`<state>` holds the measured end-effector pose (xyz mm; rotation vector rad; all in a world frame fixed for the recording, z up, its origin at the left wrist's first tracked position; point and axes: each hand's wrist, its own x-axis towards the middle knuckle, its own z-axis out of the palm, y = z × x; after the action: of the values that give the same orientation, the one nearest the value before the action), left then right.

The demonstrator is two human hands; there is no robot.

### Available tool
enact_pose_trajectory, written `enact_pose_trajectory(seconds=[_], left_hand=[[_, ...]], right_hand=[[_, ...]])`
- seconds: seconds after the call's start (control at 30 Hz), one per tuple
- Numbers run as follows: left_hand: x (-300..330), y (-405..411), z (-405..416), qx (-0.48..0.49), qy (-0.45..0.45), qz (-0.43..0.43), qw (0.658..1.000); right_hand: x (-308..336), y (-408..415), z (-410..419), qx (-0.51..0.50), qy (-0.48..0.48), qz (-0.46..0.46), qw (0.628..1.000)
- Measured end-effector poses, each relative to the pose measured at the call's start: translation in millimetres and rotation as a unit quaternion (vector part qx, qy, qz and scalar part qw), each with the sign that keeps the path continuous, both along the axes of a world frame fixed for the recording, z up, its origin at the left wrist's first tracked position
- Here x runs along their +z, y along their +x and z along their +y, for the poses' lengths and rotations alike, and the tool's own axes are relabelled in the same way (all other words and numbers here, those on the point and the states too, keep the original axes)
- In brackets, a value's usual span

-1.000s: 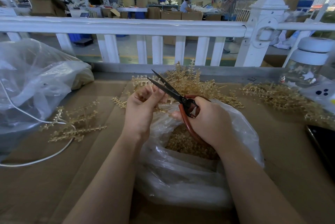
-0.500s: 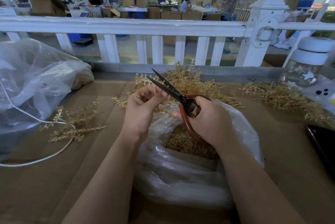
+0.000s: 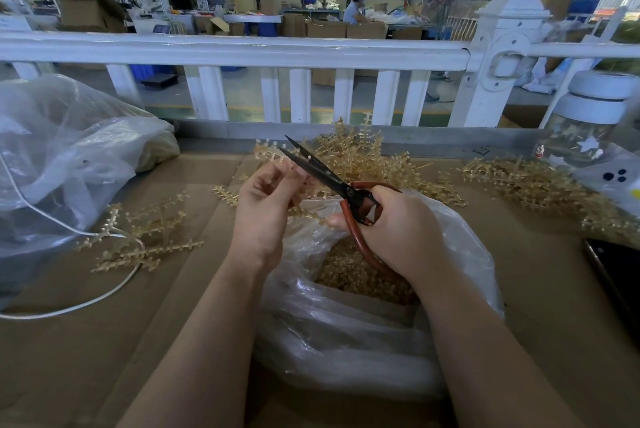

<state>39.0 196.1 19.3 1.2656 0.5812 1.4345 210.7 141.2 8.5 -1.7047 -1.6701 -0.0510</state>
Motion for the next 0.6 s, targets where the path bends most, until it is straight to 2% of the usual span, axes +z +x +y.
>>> enact_pose_trajectory(seconds=[0.2,0.6], left_hand=[[0.0,1.0,-0.9,0.001,0.046,0.05,0.998],[1.9,0.6,-2.7,-0.009,0.065,0.066,0.996]], right_hand=[[3.0,-1.9,-3.0,-0.006,0.013,-0.018,1.0],[-0.5,-0.7,0.2,0.011,0.0,-0.009,1.0]])
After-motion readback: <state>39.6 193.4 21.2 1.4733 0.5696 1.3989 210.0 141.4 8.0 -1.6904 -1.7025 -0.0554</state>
